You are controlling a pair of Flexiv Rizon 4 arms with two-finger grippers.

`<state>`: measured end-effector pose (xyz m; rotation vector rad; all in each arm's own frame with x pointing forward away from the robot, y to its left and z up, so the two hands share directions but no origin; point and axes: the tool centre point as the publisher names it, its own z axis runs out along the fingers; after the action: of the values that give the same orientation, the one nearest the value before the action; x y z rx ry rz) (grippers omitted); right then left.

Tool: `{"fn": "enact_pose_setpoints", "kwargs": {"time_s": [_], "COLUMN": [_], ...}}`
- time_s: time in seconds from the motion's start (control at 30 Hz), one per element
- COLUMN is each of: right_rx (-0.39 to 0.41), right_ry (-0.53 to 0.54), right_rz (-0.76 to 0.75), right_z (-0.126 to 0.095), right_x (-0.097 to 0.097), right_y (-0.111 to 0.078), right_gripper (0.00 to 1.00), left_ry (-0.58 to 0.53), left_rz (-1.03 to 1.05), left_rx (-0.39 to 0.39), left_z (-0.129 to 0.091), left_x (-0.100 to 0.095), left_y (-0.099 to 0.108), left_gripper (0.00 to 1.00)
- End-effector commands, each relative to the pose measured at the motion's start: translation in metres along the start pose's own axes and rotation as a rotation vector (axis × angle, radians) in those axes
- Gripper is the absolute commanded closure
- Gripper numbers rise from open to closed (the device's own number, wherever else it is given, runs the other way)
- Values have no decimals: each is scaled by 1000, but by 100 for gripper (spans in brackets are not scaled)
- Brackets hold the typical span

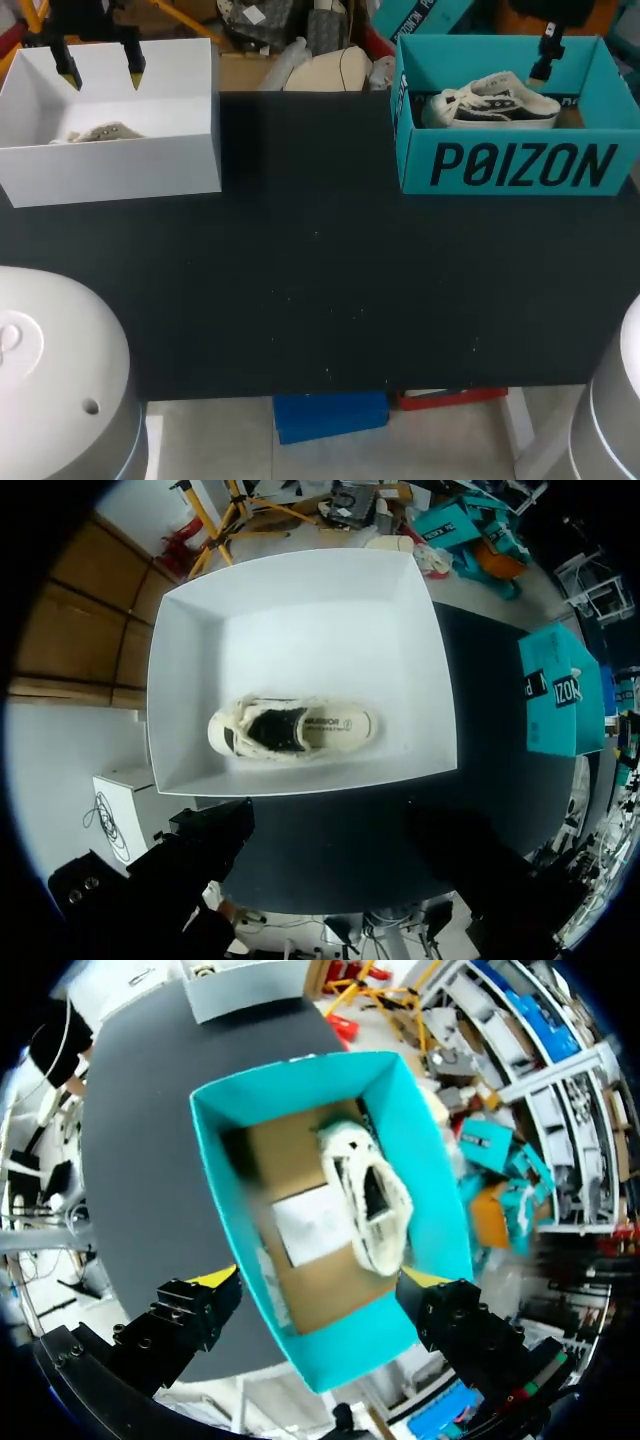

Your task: Take the shoe out of the shoebox, open the shoe tongue, remove and reinsert the insole, then place the shoe into the shoebox

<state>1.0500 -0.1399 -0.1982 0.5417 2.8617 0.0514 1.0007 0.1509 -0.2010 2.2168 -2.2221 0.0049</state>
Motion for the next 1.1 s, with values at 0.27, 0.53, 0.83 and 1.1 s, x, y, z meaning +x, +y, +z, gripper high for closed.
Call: {"fn": "enact_pose_setpoints", "kwargs": {"time_s": [0.27,0.53,0.83,1.1], "right_rx": [22,50,75,76], "right_ry": [146,141,98,105], "right_rz": [-246,-234,-166,-153], "right_z": [51,87,120,148], "right_x": [-41,-37,-50,-55], "right_y": [34,39,23,18], "right_gripper": [23,34,52,53], "left_ry": [-2,-2,-2,-2], "left_rz": [-1,-1,-1,-1], "left_rx": [-1,-1,-1,-1], "left_z": [-1,-1,-1,-1], "left_x": [0,0,0,0], "left_y": [0,0,0,0], "left_gripper": [0,0,0,0]}}
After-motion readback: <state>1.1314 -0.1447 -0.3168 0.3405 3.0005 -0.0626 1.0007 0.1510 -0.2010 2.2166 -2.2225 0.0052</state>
